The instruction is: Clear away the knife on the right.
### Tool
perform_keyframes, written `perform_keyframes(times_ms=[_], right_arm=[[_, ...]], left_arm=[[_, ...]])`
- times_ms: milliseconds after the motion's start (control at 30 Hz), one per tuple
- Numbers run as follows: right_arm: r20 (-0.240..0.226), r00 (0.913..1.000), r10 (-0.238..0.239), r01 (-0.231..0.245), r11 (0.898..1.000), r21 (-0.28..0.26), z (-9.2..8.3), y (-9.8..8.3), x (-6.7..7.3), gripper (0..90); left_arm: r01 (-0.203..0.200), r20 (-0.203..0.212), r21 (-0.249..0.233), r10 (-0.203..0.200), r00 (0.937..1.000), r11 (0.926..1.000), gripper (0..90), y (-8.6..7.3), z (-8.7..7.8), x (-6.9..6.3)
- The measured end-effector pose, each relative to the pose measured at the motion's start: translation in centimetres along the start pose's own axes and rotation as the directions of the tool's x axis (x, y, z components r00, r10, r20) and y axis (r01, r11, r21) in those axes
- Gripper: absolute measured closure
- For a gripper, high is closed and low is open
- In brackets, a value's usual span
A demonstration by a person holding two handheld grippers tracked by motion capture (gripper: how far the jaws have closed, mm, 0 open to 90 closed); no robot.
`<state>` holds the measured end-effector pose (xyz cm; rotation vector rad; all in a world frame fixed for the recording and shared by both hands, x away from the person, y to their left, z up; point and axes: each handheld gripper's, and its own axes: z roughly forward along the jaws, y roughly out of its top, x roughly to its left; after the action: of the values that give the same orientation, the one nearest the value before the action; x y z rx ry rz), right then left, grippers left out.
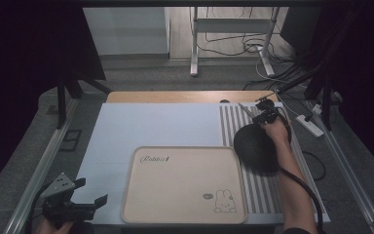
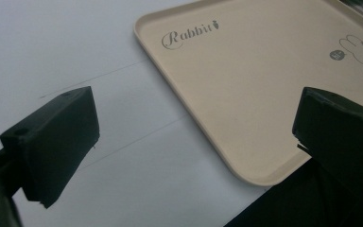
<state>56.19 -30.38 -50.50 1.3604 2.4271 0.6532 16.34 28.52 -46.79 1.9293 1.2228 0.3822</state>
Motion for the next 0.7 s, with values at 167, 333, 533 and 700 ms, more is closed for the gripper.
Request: perform_keyframes(times_ms=[167, 333, 533, 700], right_arm=[[0.032, 0.9989, 0.034, -0.034, 0.999, -0.002, -0.3, -0.4, -1.0, 89.8], [0.033, 0.9966, 0.075, -0.075, 0.997, -0.013, -0.7, -0.6, -1.5, 89.7], [0.048, 0.9945, 0.093, -0.090, 0.994, -0.065, -2.4, 0.2, -1.4, 70.5], [0.095, 0.9838, 0.152, -0.150, 0.988, -0.033, -2.0, -0.5, -2.3, 45.8]], left_arm=[[0.001, 0.000, 0.001, -0.001, 1.0000, 1.0000, 1.6, 0.0, 0.0, 0.0], [-0.001, 0.000, 0.002, 0.001, 1.0000, 1.0000, 1.6, 0.1, 0.1, 0.0], [0.001, 0.000, 0.002, -0.001, 1.0000, 1.0000, 1.7, 0.0, 0.0, 0.0], [-0.002, -0.002, 0.003, 0.002, 1.0000, 1.0000, 1.7, 0.1, 0.1, -0.1]])
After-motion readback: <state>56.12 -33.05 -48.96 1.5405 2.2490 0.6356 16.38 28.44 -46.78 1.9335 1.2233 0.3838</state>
